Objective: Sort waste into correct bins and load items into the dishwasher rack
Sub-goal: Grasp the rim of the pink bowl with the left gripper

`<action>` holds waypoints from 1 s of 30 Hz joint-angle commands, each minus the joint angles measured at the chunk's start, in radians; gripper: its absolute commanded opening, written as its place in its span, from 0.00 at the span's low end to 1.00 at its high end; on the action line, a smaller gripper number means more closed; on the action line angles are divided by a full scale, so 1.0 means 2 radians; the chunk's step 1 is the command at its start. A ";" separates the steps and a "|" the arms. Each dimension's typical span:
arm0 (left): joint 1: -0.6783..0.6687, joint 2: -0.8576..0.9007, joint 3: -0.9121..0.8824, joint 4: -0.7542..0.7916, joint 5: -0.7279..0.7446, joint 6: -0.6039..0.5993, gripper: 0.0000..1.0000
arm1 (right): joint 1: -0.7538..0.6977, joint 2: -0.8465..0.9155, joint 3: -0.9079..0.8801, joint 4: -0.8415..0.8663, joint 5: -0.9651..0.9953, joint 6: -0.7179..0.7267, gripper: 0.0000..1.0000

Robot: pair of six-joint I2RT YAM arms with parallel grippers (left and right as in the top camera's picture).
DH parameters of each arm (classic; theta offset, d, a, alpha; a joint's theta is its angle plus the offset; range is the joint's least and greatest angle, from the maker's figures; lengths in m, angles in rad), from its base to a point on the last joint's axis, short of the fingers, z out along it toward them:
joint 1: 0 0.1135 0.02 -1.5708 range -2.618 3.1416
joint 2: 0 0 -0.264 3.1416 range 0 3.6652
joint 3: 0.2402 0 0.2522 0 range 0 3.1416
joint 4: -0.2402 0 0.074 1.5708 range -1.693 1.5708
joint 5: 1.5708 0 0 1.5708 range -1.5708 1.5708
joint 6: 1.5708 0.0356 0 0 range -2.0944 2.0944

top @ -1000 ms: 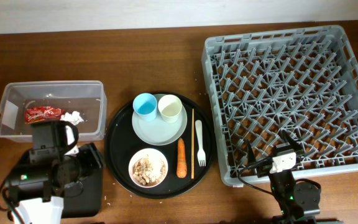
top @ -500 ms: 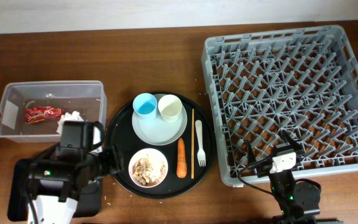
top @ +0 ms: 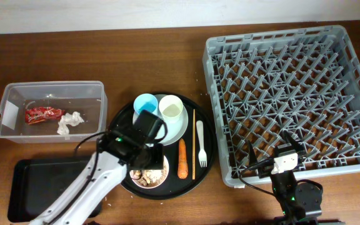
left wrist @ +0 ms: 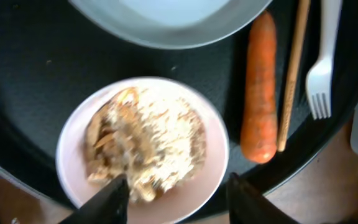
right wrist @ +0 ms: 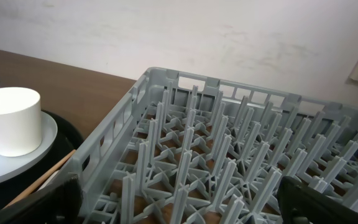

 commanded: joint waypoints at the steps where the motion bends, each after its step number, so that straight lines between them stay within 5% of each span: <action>1: -0.029 0.009 -0.004 0.016 -0.029 -0.038 0.47 | -0.003 -0.003 -0.003 -0.002 0.001 0.002 0.99; 8: -0.101 0.025 -0.004 0.041 -0.094 -0.081 0.47 | -0.003 -0.003 -0.003 -0.002 0.001 0.002 0.99; 30: -0.127 0.134 -0.004 0.061 -0.095 -0.093 0.39 | -0.003 -0.003 -0.003 -0.002 0.001 0.002 0.99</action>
